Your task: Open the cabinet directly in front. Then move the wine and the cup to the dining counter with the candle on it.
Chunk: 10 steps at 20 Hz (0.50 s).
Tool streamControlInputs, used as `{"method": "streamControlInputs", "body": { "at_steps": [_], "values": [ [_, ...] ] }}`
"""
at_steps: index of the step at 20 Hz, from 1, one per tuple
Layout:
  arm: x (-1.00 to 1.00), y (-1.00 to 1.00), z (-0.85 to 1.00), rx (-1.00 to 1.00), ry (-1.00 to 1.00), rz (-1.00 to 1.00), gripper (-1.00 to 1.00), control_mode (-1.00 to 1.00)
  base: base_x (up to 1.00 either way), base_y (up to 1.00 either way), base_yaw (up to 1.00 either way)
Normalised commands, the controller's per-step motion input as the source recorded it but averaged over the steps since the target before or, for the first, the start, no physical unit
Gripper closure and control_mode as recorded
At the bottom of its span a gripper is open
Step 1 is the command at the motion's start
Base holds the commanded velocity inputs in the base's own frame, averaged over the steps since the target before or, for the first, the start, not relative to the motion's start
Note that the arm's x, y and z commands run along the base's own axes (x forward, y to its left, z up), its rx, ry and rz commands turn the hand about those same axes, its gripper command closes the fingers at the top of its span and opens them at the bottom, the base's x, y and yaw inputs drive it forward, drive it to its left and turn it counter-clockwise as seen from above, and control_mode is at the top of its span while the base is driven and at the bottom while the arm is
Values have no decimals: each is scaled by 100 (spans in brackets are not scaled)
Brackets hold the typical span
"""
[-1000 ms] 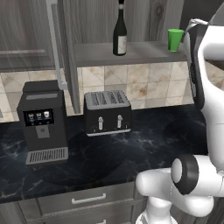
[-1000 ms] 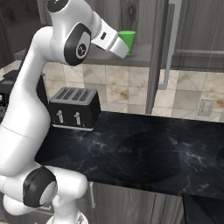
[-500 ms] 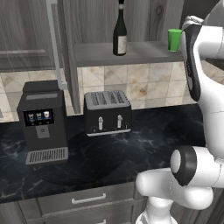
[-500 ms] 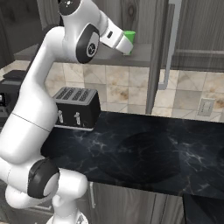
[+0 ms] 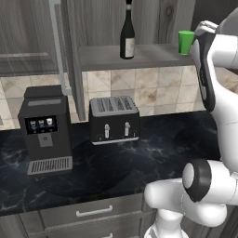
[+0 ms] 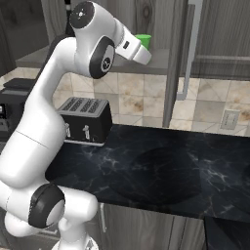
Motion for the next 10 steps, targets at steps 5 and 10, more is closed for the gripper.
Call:
{"method": "streamControlInputs", "body": {
  "at_steps": [5, 10],
  "values": [
    [2, -6, 1, 3, -6, 2, -100, -100, 0, 0, 0],
    [9, 0, 14, 6, 0, 0, -100, -100, 0, 0, 0]
  ]
}}
